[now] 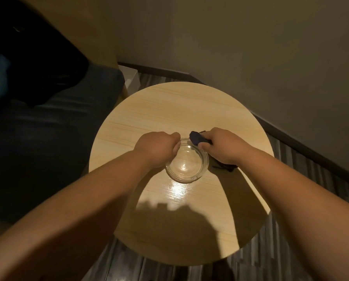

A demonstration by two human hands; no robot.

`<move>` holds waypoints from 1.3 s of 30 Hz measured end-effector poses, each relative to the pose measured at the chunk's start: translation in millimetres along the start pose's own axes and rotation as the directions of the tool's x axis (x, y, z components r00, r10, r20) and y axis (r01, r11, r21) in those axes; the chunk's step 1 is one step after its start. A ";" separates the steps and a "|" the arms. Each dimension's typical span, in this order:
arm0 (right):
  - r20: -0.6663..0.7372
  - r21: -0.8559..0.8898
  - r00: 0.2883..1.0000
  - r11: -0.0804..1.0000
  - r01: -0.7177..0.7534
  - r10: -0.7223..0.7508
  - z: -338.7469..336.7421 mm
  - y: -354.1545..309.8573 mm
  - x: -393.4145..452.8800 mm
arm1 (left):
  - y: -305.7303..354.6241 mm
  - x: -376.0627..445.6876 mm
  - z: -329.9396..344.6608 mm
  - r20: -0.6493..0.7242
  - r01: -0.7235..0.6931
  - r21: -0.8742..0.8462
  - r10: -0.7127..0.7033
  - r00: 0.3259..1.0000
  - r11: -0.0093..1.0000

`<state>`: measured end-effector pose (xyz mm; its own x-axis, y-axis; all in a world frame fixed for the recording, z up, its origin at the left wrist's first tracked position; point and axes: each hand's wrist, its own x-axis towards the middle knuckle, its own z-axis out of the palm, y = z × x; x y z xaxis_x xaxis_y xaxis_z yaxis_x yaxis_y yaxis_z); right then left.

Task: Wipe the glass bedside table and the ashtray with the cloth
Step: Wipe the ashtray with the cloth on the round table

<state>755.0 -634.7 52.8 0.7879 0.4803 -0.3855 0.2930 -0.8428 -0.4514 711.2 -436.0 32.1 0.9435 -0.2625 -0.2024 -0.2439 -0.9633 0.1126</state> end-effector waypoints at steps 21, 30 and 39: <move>-0.304 0.522 0.859 0.827 -0.211 0.411 58.2 -15.3 -46.8 | 23.7 -14.5 10.8 -0.069 0.205 -0.018 -0.206 0.976 0.979; -0.277 0.762 0.766 0.618 -0.193 0.581 101.9 -38.8 -70.3 | 38.2 -18.2 8.9 -0.032 0.426 -0.129 -0.433 0.901 0.896; -0.300 0.655 0.801 0.722 -0.221 0.518 90.5 -24.8 -60.0 | 39.9 -52.8 10.2 0.119 0.500 -0.174 -0.486 0.866 0.849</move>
<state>651.5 -620.6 14.3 0.9454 -0.1243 -0.3012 -0.3178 -0.5559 -0.7681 649.4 -461.1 37.4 0.9086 0.2336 -0.3461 0.3036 -0.9387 0.1635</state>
